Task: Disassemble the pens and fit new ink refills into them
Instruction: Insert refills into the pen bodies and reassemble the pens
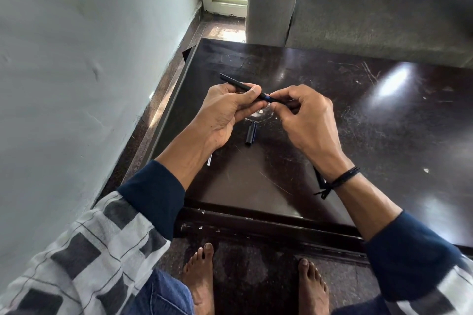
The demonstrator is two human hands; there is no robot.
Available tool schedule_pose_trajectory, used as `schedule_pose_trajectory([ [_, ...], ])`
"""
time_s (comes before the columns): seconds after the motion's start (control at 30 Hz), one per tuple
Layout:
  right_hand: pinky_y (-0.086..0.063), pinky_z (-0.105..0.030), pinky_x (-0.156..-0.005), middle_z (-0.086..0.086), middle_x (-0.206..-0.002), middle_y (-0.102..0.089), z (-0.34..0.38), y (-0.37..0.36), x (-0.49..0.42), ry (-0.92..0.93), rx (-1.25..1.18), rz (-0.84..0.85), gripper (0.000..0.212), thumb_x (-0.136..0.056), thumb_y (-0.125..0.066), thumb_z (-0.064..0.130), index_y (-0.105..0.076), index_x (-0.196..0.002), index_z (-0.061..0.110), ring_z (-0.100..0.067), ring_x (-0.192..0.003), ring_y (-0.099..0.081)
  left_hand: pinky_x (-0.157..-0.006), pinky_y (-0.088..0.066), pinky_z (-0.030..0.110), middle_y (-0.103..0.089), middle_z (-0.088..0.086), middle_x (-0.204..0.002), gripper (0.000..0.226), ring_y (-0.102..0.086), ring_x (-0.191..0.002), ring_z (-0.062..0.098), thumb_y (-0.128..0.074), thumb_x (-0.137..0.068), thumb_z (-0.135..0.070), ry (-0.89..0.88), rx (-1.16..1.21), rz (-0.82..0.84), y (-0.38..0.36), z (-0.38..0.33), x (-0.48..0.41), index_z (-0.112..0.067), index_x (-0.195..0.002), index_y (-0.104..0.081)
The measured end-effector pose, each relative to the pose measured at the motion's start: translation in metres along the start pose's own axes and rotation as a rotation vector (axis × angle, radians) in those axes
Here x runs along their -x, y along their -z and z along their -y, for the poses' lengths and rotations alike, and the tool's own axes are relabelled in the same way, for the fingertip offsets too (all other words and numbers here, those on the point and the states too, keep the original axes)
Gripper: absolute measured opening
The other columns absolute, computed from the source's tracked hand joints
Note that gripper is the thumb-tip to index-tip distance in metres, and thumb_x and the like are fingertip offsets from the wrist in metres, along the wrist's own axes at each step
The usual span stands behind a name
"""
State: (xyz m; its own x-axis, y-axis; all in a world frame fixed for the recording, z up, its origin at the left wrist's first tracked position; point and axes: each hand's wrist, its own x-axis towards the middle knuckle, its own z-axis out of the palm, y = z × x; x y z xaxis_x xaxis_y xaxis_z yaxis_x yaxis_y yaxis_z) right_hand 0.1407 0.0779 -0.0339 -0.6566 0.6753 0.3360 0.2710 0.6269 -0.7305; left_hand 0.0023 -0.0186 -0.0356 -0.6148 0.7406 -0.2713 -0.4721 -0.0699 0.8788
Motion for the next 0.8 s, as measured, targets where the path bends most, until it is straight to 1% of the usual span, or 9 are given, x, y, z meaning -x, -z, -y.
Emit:
schedule_pose_trajectory([
  [0.17, -0.051, -0.014, -0.076, 0.015, -0.093, -0.072, -0.0011, 0.0003, 0.0, 0.0, 0.014, 0.004, 0.014, -0.093, -0.073, 0.017, -0.078, -0.104, 0.024, 0.0, -0.085, -0.066, -0.076, -0.062, 0.026, -0.073, 0.02, -0.09, 0.017, -0.075, -0.077, 0.024, -0.07, -0.09, 0.0, -0.002, -0.012, -0.005, -0.0009, -0.0004, 0.0006, 0.01, -0.104, -0.067],
  [0.27, -0.051, -0.013, -0.074, 0.017, -0.088, -0.072, -0.0013, -0.0006, -0.001, -0.029, -0.006, 0.012, 0.013, -0.093, -0.073, 0.02, -0.077, -0.103, 0.028, 0.003, -0.082, -0.067, -0.079, -0.062, 0.027, -0.071, 0.024, -0.095, 0.015, -0.073, -0.078, 0.025, -0.069, -0.091, 0.0, -0.008, -0.018, -0.013, -0.0017, 0.0, 0.0004, 0.01, -0.102, -0.067],
  [0.37, -0.054, -0.019, -0.076, 0.016, -0.087, -0.072, -0.0013, -0.0009, -0.0013, -0.069, -0.013, 0.019, 0.015, -0.088, -0.08, 0.028, -0.074, -0.102, 0.031, 0.0, -0.083, -0.068, -0.081, -0.062, 0.029, -0.07, 0.025, -0.097, 0.018, -0.073, -0.077, 0.025, -0.069, -0.091, 0.0, -0.016, -0.016, -0.032, -0.0008, -0.0001, -0.0006, 0.012, -0.104, -0.066],
  [0.43, -0.056, -0.023, -0.076, 0.016, -0.085, -0.072, -0.0015, -0.0004, -0.0012, -0.085, -0.004, 0.006, 0.015, -0.087, -0.081, 0.027, -0.073, -0.098, 0.031, 0.0, -0.081, -0.068, -0.08, -0.062, 0.029, -0.071, 0.023, -0.094, 0.023, -0.074, -0.077, 0.024, -0.069, -0.091, 0.0, -0.017, -0.018, -0.037, -0.0002, 0.0, -0.001, 0.015, -0.108, -0.065],
  [0.5, -0.057, -0.025, -0.076, 0.017, -0.081, -0.071, -0.0009, 0.0004, -0.0013, -0.096, 0.005, -0.008, 0.011, -0.088, -0.08, 0.025, -0.073, -0.095, 0.031, 0.001, -0.078, -0.067, -0.08, -0.062, 0.029, -0.072, 0.021, -0.092, 0.025, -0.074, -0.077, 0.024, -0.07, -0.091, 0.0, -0.013, -0.02, -0.036, -0.0006, -0.0002, -0.0007, 0.016, -0.11, -0.064],
  [0.6, -0.058, -0.034, -0.077, 0.014, -0.077, -0.071, -0.0006, 0.0004, -0.0014, -0.118, 0.009, 0.007, 0.003, -0.093, -0.074, 0.024, -0.076, -0.095, 0.025, -0.004, -0.075, -0.067, -0.079, -0.062, 0.027, -0.072, 0.021, -0.093, 0.027, -0.074, -0.078, 0.023, -0.07, -0.09, 0.0, -0.008, -0.018, -0.03, -0.0012, -0.001, 0.0001, 0.016, -0.111, -0.064],
  [0.67, -0.059, -0.038, -0.077, 0.012, -0.078, -0.072, -0.0004, 0.0002, -0.001, -0.12, 0.003, 0.023, 0.006, -0.096, -0.071, 0.025, -0.077, -0.095, 0.024, -0.007, -0.076, -0.069, -0.077, -0.062, 0.026, -0.073, 0.02, -0.092, 0.028, -0.074, -0.078, 0.023, -0.07, -0.09, 0.0, -0.006, -0.018, -0.026, -0.0013, -0.0016, 0.0004, 0.017, -0.112, -0.063],
  [0.73, -0.059, -0.037, -0.076, 0.012, -0.078, -0.072, -0.0004, 0.0005, -0.0011, -0.128, -0.02, 0.026, 0.004, -0.094, -0.073, 0.028, -0.076, -0.096, 0.026, -0.007, -0.075, -0.068, -0.077, -0.062, 0.026, -0.073, 0.02, -0.091, 0.028, -0.074, -0.077, 0.022, -0.07, -0.09, 0.0, -0.009, -0.018, -0.026, -0.001, -0.002, 0.0005, 0.016, -0.112, -0.063],
  [0.8, -0.058, -0.032, -0.072, 0.013, -0.077, -0.07, 0.0001, 0.0008, -0.0006, -0.124, -0.025, 0.022, 0.011, -0.089, -0.079, 0.033, -0.074, -0.098, 0.03, -0.005, -0.073, -0.067, -0.077, -0.062, 0.026, -0.073, 0.02, -0.092, 0.025, -0.074, -0.077, 0.022, -0.069, -0.091, 0.0, -0.014, -0.019, -0.029, -0.0004, -0.0026, 0.001, 0.015, -0.11, -0.064],
])
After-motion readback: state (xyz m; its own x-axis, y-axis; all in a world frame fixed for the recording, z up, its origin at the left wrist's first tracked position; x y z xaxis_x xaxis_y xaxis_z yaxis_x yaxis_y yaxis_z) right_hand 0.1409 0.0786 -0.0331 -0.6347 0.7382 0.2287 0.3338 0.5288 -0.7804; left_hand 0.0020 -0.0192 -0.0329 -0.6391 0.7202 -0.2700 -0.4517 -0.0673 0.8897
